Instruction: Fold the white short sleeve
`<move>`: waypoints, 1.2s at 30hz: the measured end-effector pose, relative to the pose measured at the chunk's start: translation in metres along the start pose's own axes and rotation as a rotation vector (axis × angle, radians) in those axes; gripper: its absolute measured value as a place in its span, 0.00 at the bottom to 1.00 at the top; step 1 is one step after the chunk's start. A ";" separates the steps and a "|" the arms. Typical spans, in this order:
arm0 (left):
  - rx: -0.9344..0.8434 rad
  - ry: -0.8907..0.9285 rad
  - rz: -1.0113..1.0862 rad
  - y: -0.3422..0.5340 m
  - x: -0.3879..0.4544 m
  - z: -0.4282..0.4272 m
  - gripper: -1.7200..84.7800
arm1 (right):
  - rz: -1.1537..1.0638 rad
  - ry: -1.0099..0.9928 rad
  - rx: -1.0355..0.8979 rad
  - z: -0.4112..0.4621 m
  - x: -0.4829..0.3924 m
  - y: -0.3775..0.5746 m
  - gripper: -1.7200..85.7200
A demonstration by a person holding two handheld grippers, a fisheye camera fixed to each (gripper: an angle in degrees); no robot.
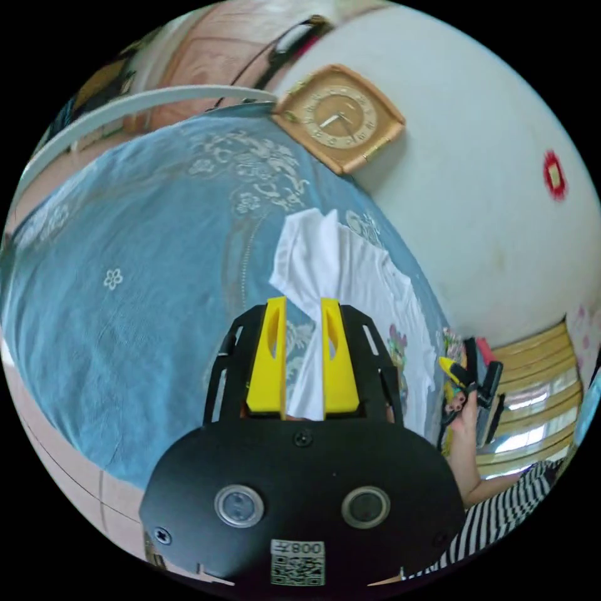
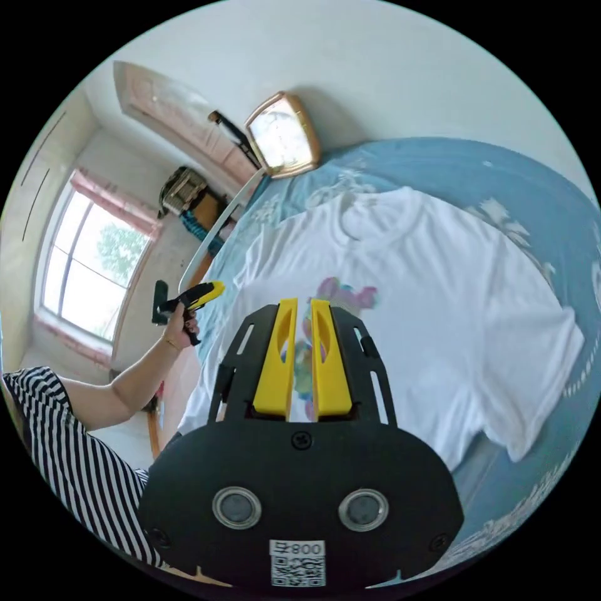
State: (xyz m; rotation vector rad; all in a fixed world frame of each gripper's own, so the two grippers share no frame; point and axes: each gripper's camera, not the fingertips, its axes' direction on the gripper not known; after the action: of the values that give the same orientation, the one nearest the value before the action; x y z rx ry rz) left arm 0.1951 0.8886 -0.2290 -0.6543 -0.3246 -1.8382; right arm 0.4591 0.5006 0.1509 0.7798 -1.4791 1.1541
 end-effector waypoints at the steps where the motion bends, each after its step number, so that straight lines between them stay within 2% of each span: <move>1: 0.009 0.036 -0.039 -0.008 -0.011 -0.011 0.12 | -0.024 -0.005 -0.017 0.012 -0.011 -0.012 0.08; 5: -0.044 0.072 -0.042 -0.030 -0.019 -0.031 0.12 | -0.185 -0.012 -0.099 0.089 -0.083 -0.092 0.09; 12: 0.026 0.089 -0.030 -0.033 -0.019 -0.113 0.09 | -0.358 0.065 -0.263 0.229 -0.180 -0.215 0.11; 21: 0.005 0.109 0.078 -0.029 0.002 -0.199 0.06 | -0.394 0.273 -0.487 0.371 -0.224 -0.287 0.10; 25: -0.044 0.075 0.127 -0.030 0.018 -0.231 0.05 | -0.425 0.314 -0.413 0.385 -0.234 -0.293 0.08; 28: -0.052 0.068 0.169 -0.027 0.029 -0.255 0.04 | -0.411 0.258 -0.404 0.393 -0.239 -0.302 0.05; 33: 0.067 0.031 0.263 -0.011 0.052 -0.317 0.04 | -0.376 -0.174 -0.249 0.370 -0.248 -0.323 0.04; 36: 0.121 -0.028 0.310 -0.001 0.062 -0.351 0.04 | -0.364 -0.264 -0.282 0.379 -0.254 -0.332 0.05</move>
State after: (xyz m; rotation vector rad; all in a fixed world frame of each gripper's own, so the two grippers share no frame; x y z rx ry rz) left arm 0.0817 0.6590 -0.4766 -0.6098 -0.3305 -1.5037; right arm 0.6929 0.0110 -0.0023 0.9799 -1.5892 0.5714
